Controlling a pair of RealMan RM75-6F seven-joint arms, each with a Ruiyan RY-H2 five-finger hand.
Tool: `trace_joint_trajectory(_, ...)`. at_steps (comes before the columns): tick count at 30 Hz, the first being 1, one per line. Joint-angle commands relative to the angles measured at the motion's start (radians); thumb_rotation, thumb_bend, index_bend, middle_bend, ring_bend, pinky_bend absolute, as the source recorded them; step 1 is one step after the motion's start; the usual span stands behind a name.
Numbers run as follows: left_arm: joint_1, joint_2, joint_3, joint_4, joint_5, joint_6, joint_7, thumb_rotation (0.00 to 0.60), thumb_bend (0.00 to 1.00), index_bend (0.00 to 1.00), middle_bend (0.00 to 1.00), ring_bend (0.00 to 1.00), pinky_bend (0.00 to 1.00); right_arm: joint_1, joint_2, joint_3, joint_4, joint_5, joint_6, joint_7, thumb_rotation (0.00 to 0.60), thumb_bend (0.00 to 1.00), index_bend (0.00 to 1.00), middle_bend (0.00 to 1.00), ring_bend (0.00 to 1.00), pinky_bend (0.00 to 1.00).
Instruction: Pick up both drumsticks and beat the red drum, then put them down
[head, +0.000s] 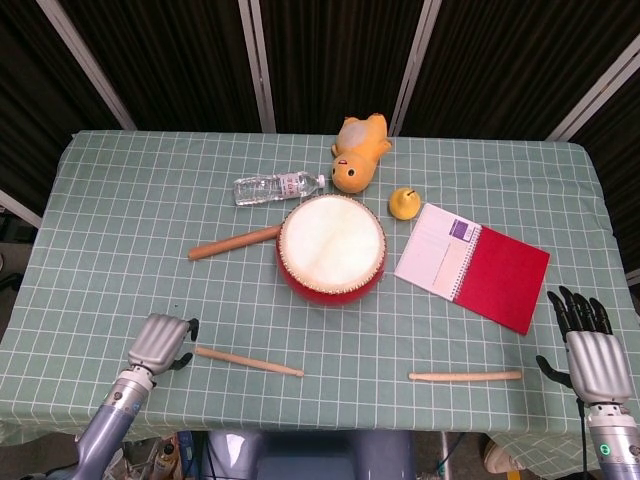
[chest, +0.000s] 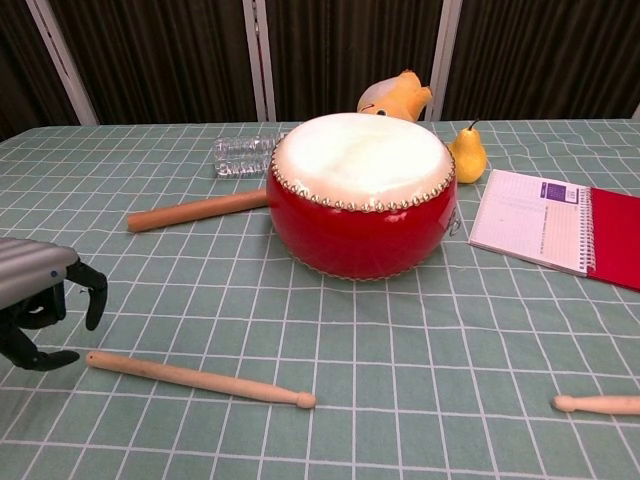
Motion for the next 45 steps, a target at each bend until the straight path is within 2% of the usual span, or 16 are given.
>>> trace_joint_trajectory(1,-0.018,-0.035,0.007,0.012,-0.032,-0.005,0.032,0.600,0.25,0.49,1.00,1.00,1.00,0.001,0.001,0.000,-0.001,0.001,-0.002,0.002,0.600,0.26,0.00,0.00,0.00,0.00)
trace_joint_trajectory(11,-0.060,-0.124,0.011,0.056,-0.081,0.000,0.078,0.600,0.25,0.49,1.00,1.00,1.00,0.002,0.003,0.001,-0.003,0.003,-0.006,0.006,0.600,0.26,0.00,0.00,0.00,0.00)
trace_joint_trajectory(17,-0.079,-0.158,0.015,0.075,-0.101,0.008,0.083,0.600,0.31,0.50,1.00,1.00,1.00,0.004,0.004,0.001,-0.003,0.003,-0.007,0.007,0.600,0.26,0.00,0.00,0.00,0.00)
trace_joint_trajectory(20,-0.084,-0.166,0.023,0.081,-0.111,0.013,0.088,0.600,0.38,0.55,1.00,1.00,1.00,0.003,0.004,0.001,-0.001,0.003,-0.007,0.011,0.600,0.26,0.00,0.00,0.00,0.00)
trace_joint_trajectory(24,-0.084,-0.164,0.030,0.078,-0.117,0.024,0.083,0.600,0.51,0.72,1.00,1.00,1.00,0.002,0.004,0.001,-0.002,0.003,-0.005,0.011,0.600,0.26,0.00,0.00,0.00,0.00)
trace_joint_trajectory(31,-0.063,-0.097,0.010,0.009,-0.058,0.086,-0.011,0.600,0.54,0.76,1.00,1.00,1.00,0.003,0.005,0.003,-0.003,0.008,-0.007,0.010,0.600,0.26,0.00,0.00,0.00,0.00)
trace_joint_trajectory(37,-0.027,0.050,-0.018,-0.087,0.022,0.154,-0.146,0.600,0.54,0.76,1.00,1.00,1.00,0.003,0.003,0.001,-0.012,-0.002,-0.002,0.015,0.600,0.26,0.00,0.00,0.00,0.00)
trace_joint_trajectory(39,-0.015,0.088,-0.026,-0.105,0.039,0.173,-0.182,0.600,0.54,0.76,1.00,1.00,1.00,0.004,0.002,-0.001,-0.015,-0.015,0.002,0.016,0.600,0.26,0.00,0.05,0.07,0.07)
trace_joint_trajectory(40,-0.006,0.118,-0.029,-0.117,0.052,0.184,-0.208,0.600,0.54,0.76,1.00,1.00,1.00,0.006,0.001,-0.003,-0.017,-0.026,0.003,0.011,0.600,0.26,0.00,0.15,0.19,0.21)
trace_joint_trajectory(41,-0.001,0.136,-0.031,-0.123,0.060,0.190,-0.224,0.600,0.54,0.76,1.00,1.00,1.00,0.009,0.000,-0.006,-0.020,-0.034,0.002,0.006,0.600,0.26,0.00,0.30,0.37,0.41)
trace_joint_trajectory(42,0.007,0.162,-0.032,-0.131,0.073,0.199,-0.247,0.600,0.54,0.76,1.00,1.00,1.00,0.013,-0.003,-0.009,-0.025,-0.043,-0.002,-0.006,0.600,0.26,0.00,0.42,0.50,0.54)
trace_joint_trajectory(43,0.011,0.177,-0.031,-0.135,0.081,0.201,-0.260,0.600,0.54,0.76,1.00,1.00,1.00,0.017,-0.006,-0.012,-0.029,-0.048,-0.007,-0.013,0.600,0.26,0.01,0.58,0.68,0.72)
trace_joint_trajectory(44,0.017,0.192,-0.031,-0.139,0.088,0.208,-0.274,0.600,0.54,0.76,1.00,1.00,1.00,0.021,-0.008,-0.016,-0.035,-0.051,-0.017,-0.022,0.600,0.26,0.07,0.72,0.84,0.84)
trace_joint_trajectory(45,0.025,0.212,-0.029,-0.144,0.101,0.216,-0.294,0.600,0.54,0.76,1.00,1.00,1.00,0.027,-0.011,-0.022,-0.049,-0.047,-0.036,-0.041,0.600,0.26,0.11,0.80,0.91,0.91)
